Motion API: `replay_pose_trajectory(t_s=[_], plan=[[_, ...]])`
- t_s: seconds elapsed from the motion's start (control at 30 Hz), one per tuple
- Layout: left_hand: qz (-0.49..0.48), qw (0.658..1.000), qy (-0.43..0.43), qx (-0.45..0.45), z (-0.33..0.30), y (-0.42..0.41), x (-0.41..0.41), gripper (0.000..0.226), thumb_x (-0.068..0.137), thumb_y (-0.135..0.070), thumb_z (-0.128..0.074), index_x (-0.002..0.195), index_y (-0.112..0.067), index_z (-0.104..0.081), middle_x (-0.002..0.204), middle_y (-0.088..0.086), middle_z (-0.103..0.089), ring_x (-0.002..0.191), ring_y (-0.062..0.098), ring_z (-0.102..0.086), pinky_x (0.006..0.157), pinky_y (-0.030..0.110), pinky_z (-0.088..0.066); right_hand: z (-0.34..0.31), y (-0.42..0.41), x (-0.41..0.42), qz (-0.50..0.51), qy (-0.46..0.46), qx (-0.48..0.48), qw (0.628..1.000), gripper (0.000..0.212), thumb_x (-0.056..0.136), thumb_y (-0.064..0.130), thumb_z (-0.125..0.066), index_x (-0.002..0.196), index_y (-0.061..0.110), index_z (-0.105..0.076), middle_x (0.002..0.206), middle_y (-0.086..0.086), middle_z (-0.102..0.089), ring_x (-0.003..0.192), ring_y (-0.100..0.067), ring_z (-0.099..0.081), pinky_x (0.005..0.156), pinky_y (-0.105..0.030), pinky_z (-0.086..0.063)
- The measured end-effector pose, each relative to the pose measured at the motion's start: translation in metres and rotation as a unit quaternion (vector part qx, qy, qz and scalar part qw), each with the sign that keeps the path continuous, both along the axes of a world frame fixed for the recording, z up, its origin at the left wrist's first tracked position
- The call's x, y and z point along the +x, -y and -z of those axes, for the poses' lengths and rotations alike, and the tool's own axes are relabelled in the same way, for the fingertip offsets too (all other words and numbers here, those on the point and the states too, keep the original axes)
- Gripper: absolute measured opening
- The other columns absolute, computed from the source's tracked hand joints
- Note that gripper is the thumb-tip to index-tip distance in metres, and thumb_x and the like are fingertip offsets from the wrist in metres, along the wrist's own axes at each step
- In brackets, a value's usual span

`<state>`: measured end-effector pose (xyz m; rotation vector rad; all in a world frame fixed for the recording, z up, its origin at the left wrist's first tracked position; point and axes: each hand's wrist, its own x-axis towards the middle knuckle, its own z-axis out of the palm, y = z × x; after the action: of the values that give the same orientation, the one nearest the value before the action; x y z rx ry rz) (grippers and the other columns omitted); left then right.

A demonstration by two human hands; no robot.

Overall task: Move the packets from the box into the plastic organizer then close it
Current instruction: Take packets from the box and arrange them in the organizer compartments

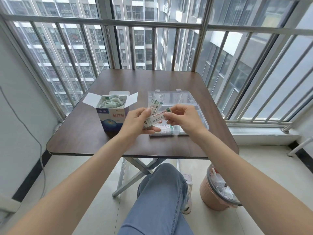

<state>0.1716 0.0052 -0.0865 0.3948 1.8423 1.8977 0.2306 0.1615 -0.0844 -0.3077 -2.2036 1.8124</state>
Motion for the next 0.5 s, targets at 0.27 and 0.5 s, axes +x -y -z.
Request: replay_pose_trajectory(t_s=[0.27,0.5], plan=[[-0.014,0.998,-0.011,-0.056,-0.0015,0.0038,-0.0075,0.004,0.087,-0.013,-0.065,0.089,-0.009,-0.064,0.080,0.005,-0.069,0.057,0.016,-0.069,0.057,0.027,-0.058,0.0007,0.0003,0.0004,0.027,-0.013,0.009,1.000,0.019,0.080,0.003,-0.072,0.097,0.005,-0.065,0.072,-0.009,-0.067,0.051,-0.008,-0.062,0.055,-0.018,-0.052],[0.009,0.998,-0.029,-0.047,0.0009,0.0018,-0.0067,0.006,0.088,-0.017,-0.064,0.090,-0.011,-0.064,0.081,0.008,-0.069,0.063,0.017,-0.070,0.056,0.026,-0.058,0.0032,0.0035,-0.0029,0.042,0.043,0.000,0.998,0.019,0.083,0.014,-0.070,0.071,0.016,-0.055,0.075,-0.001,-0.065,0.055,-0.003,-0.058,0.047,-0.011,-0.040]])
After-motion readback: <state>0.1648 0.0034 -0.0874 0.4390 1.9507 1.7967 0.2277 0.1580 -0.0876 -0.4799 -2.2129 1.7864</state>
